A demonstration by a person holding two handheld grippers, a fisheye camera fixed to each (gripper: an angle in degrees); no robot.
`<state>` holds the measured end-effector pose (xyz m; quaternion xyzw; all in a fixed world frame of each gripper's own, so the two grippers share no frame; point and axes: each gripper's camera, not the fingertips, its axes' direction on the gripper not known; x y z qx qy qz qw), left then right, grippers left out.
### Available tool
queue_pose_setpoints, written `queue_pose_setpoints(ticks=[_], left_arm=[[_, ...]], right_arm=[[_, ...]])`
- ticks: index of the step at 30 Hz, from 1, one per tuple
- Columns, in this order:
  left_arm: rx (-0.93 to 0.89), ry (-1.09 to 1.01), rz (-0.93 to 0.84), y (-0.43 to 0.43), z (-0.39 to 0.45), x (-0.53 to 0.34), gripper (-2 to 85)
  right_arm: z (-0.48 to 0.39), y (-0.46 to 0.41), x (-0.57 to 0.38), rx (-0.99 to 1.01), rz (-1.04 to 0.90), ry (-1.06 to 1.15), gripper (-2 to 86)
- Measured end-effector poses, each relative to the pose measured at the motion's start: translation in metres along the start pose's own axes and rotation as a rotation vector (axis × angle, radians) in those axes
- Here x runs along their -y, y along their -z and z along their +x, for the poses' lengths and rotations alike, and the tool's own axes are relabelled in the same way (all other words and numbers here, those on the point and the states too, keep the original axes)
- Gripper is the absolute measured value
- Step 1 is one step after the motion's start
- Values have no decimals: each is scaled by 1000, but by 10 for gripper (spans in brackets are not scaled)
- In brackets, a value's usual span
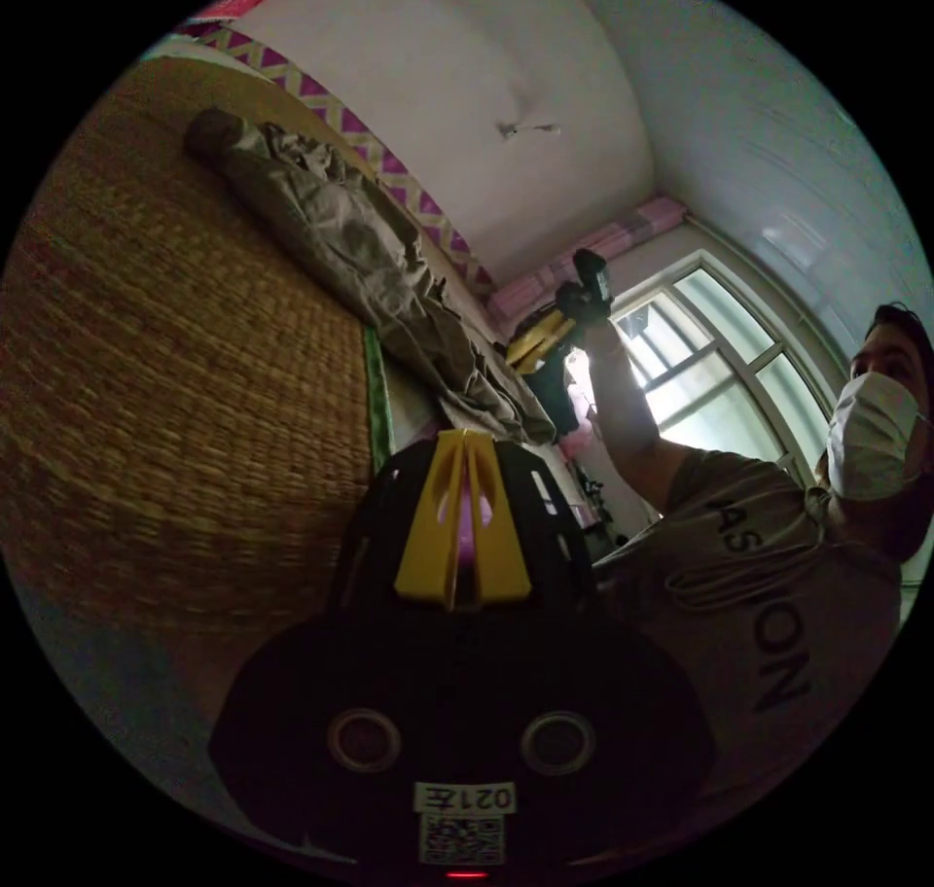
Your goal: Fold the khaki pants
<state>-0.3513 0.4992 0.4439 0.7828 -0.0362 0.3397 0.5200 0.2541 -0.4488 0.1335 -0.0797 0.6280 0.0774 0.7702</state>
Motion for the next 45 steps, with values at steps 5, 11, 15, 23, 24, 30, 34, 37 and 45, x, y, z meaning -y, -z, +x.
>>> queue_pose_setpoints(ticks=[5,11,15,23,24,30,34,37,45], left_arm=[[-54,8,-6,-4,3,4,-9],[-15,-18,-36,3,20,6,-9],[12,-1,-41,15,24,1,-9],[-26,54,16,22,19,10,-9],[-27,44,16,19,22,15,-9],[38,-26,23,19,42,35,-9],[113,-85,107,31,50,58,-10],[157,-104,140,32,52,88,-10],[249,-190,-51,-38,64,192,-8]], right_arm=[[44,25,13,-344,349,-353,96],[104,2,63,-484,289,-370,56],[108,4,64,-442,271,-304,1],[122,33,56,-496,367,-476,-6],[134,15,64,-479,321,-486,-5],[133,-12,62,-463,330,-530,0],[82,14,36,-467,484,-484,-6],[28,10,24,-363,504,-343,-8],[-82,-74,46,-337,279,-174,-7]])
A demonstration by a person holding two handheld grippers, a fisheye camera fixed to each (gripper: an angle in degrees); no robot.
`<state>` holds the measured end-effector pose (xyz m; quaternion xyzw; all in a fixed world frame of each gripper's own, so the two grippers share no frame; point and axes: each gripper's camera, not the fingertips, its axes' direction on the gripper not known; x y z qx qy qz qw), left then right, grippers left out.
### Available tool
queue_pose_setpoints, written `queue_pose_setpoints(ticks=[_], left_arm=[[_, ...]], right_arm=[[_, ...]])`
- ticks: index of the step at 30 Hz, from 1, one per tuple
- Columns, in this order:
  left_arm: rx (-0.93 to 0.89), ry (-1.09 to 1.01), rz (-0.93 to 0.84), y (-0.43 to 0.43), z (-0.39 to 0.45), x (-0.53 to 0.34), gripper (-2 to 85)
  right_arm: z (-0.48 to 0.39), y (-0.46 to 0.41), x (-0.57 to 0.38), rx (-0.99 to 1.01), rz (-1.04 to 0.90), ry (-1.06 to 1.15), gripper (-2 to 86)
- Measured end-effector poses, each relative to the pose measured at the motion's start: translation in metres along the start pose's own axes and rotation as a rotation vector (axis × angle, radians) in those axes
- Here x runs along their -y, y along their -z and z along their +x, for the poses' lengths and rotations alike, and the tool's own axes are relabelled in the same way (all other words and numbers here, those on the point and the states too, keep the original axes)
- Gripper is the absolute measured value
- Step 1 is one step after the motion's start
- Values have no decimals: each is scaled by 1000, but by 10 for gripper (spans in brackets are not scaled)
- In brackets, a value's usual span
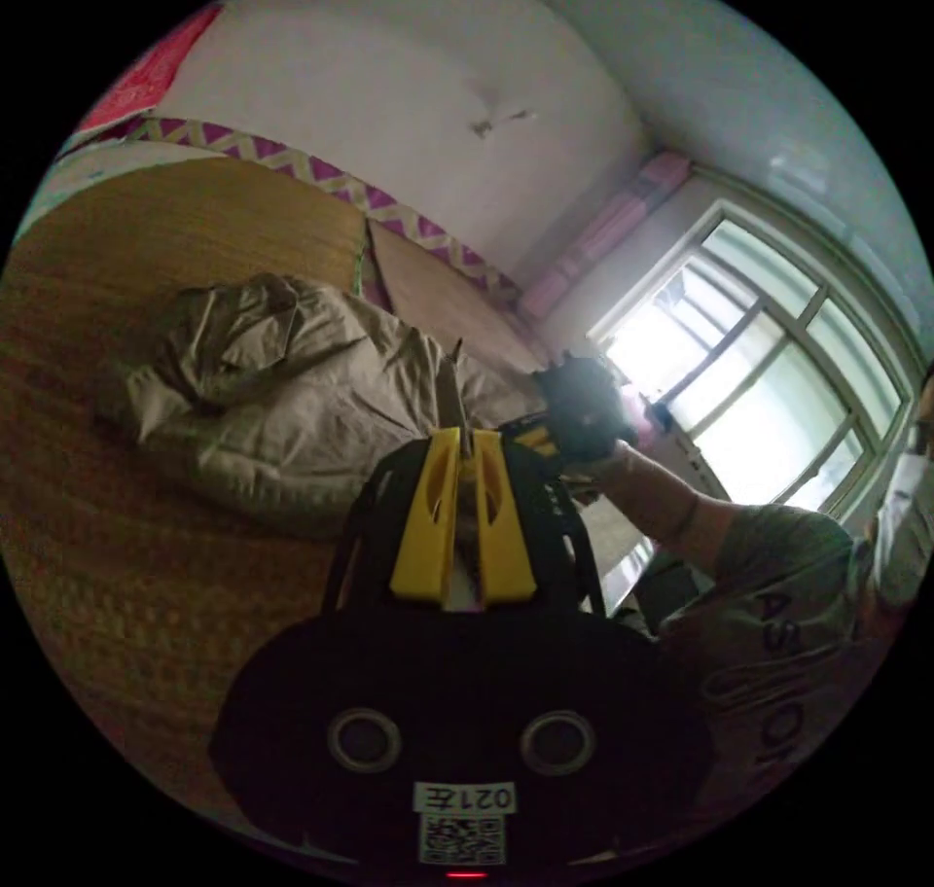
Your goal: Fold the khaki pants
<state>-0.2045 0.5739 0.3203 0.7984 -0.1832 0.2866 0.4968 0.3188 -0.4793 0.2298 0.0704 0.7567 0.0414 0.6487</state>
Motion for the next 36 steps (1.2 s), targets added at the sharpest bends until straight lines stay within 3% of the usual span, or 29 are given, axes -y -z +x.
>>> queue_pose_setpoints(ticks=[7,12,16,18,19,21,26,30,33,36], left_arm=[[86,156,-163,-44,-40,36,-9],[-87,343,-163,-51,-80,38,-9],[-28,306,-176,-55,-73,47,-9],[-47,321,-169,-57,-76,49,-9],[-52,325,-167,-57,-76,50,-9],[-50,329,-163,-59,-76,51,-9],[0,300,-37,-44,-64,45,-9],[-92,197,32,-35,-37,35,-9],[-126,135,-44,-54,-17,34,-8],[-219,70,-145,-86,2,37,-4]], right_arm=[[-41,66,-70,62,1,-31,-8],[-65,84,-115,80,61,-107,-8],[-58,125,-171,-14,186,-280,-8],[-56,97,-197,60,42,-339,-8],[-59,105,-207,48,182,-359,-7],[-65,103,-234,134,211,-410,-7],[-91,115,-270,127,239,-431,-4],[-100,160,-306,-50,502,-521,9],[-87,159,-283,-199,417,-483,50],[-68,144,-247,-203,336,-396,70]])
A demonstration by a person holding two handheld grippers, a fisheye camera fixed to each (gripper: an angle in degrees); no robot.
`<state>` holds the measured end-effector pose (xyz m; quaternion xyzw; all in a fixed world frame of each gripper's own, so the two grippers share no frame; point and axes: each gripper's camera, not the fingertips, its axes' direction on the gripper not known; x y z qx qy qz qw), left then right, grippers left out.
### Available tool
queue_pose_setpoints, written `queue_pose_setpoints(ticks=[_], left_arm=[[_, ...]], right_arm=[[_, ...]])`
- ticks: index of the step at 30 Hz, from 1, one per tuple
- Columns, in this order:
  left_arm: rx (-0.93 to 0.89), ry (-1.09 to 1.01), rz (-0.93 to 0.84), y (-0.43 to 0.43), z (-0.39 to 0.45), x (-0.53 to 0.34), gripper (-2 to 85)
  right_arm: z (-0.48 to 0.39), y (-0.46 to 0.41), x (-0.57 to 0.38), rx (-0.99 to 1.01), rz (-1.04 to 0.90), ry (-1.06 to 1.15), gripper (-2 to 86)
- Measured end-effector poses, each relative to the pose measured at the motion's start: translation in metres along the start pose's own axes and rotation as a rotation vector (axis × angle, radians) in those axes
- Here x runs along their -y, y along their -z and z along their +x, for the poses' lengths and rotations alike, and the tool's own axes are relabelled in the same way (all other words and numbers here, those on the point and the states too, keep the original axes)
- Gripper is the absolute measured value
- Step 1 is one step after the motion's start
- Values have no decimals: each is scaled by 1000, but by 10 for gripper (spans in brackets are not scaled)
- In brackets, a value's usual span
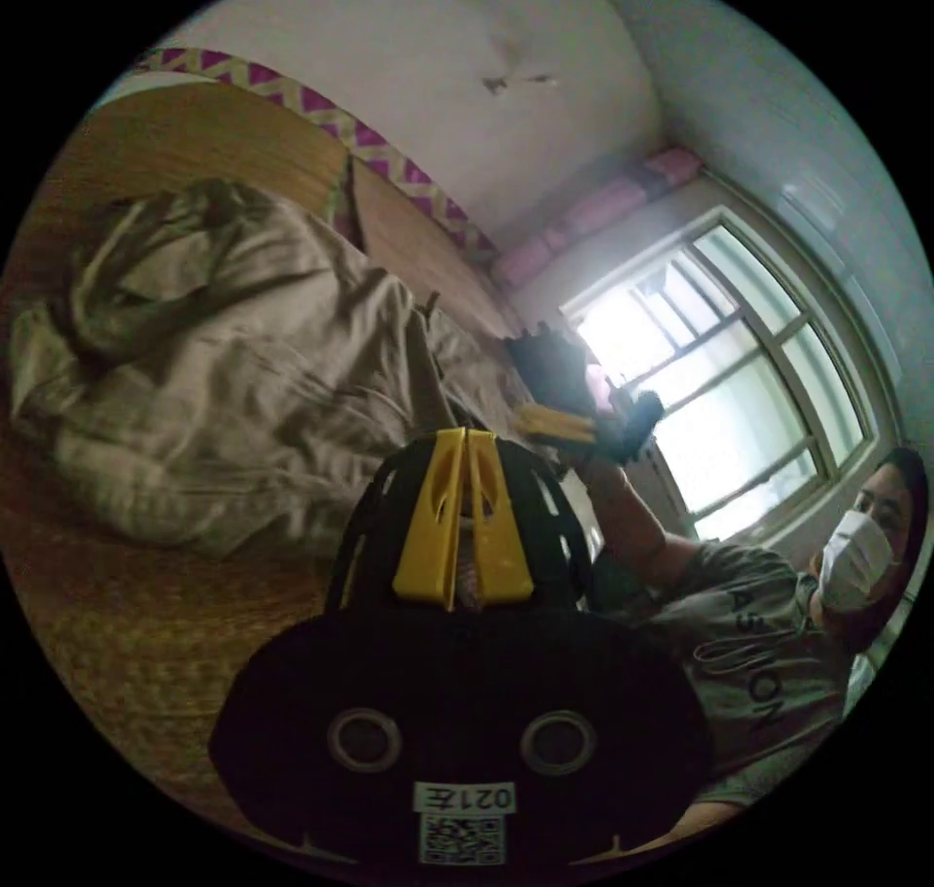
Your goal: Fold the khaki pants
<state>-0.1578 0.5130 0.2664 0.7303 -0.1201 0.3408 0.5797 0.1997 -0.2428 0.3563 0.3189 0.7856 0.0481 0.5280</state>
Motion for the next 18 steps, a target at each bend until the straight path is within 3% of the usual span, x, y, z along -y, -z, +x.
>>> queue_pose_setpoints(ticks=[3,5,8,9,14,18], left_arm=[[11,4,-57,-29,1,1,5],[25,37,-86,-41,-5,-2,2],[202,83,-159,-55,-14,-10,-7],[214,67,-153,-58,-12,-12,-8],[264,26,-167,-68,-9,-18,-9],[195,88,-142,-70,-20,-26,-9]], right_arm=[[1,-25,26,178,-55,20,102],[-9,-40,35,133,-117,51,109],[-17,-51,33,51,-157,37,65],[-14,-47,29,62,-135,-10,14],[28,-13,-1,290,20,-232,-4],[21,39,-14,349,89,-191,-6]])
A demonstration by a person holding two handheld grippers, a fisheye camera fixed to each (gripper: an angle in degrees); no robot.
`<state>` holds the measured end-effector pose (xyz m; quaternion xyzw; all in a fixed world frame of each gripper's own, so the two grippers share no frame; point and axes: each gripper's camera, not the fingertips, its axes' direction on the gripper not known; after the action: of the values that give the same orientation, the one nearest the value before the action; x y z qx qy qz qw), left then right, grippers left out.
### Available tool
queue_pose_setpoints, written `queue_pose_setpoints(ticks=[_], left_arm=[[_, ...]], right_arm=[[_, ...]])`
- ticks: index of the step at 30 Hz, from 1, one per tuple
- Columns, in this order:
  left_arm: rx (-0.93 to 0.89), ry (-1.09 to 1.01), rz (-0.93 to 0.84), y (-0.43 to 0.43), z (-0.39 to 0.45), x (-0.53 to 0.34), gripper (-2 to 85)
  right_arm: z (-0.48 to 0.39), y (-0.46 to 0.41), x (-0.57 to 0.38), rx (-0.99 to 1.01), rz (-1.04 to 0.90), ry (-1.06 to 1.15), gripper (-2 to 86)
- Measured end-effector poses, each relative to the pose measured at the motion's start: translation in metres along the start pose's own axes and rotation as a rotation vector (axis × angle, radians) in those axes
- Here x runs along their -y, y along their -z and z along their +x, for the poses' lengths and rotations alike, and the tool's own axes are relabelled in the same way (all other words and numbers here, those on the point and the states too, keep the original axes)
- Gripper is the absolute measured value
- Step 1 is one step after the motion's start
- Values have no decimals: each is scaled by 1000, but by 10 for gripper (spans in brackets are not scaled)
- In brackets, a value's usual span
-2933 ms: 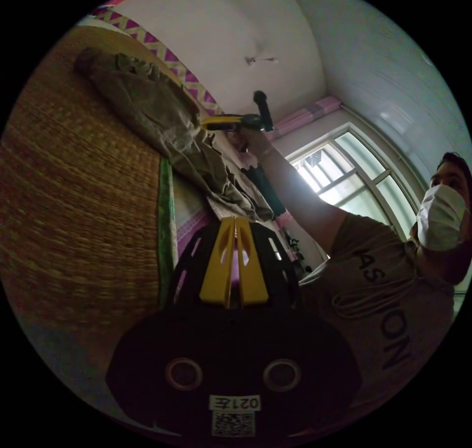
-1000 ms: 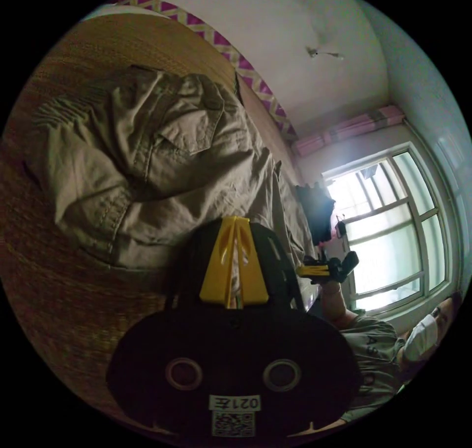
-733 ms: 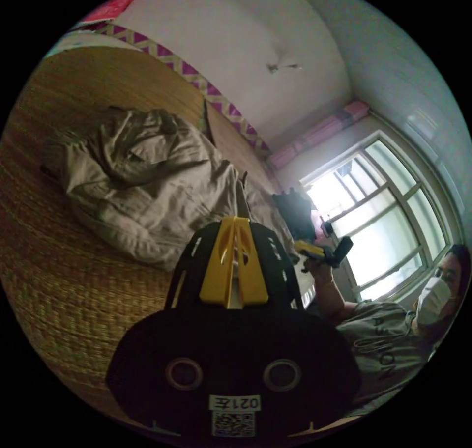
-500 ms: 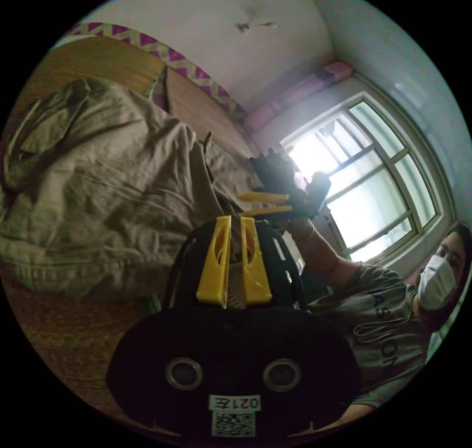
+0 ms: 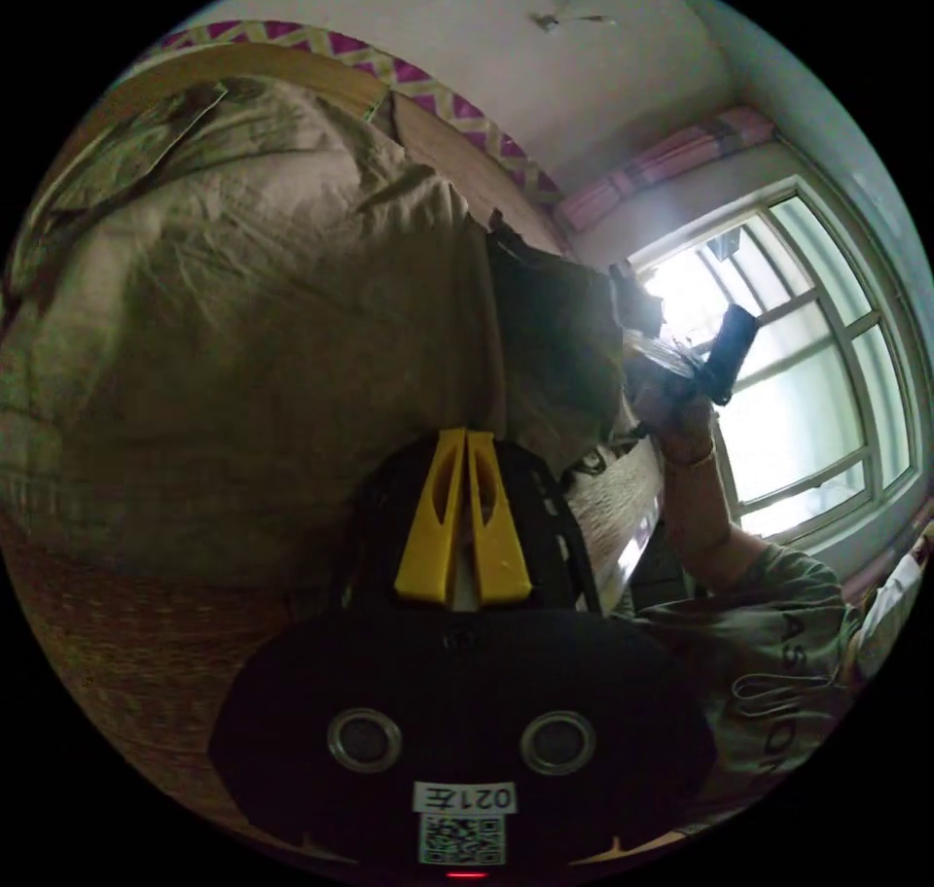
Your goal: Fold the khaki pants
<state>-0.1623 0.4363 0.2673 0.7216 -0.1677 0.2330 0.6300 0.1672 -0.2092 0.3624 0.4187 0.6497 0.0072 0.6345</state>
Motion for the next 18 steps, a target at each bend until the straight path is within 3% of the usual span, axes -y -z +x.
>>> queue_pose_setpoints(ticks=[4,7,9,18], left_arm=[[14,-13,12,-5,1,-7,-10],[3,-15,31,-7,0,-13,-10],[5,-14,52,-8,-1,-19,-9],[-32,6,108,-14,-7,-40,-9]], right_arm=[[-65,-13,-11,-27,-175,188,-8],[-114,-66,-34,-287,-326,329,-9],[-136,-77,-54,-438,-265,365,-9],[-137,-19,-77,-444,-8,197,2]])
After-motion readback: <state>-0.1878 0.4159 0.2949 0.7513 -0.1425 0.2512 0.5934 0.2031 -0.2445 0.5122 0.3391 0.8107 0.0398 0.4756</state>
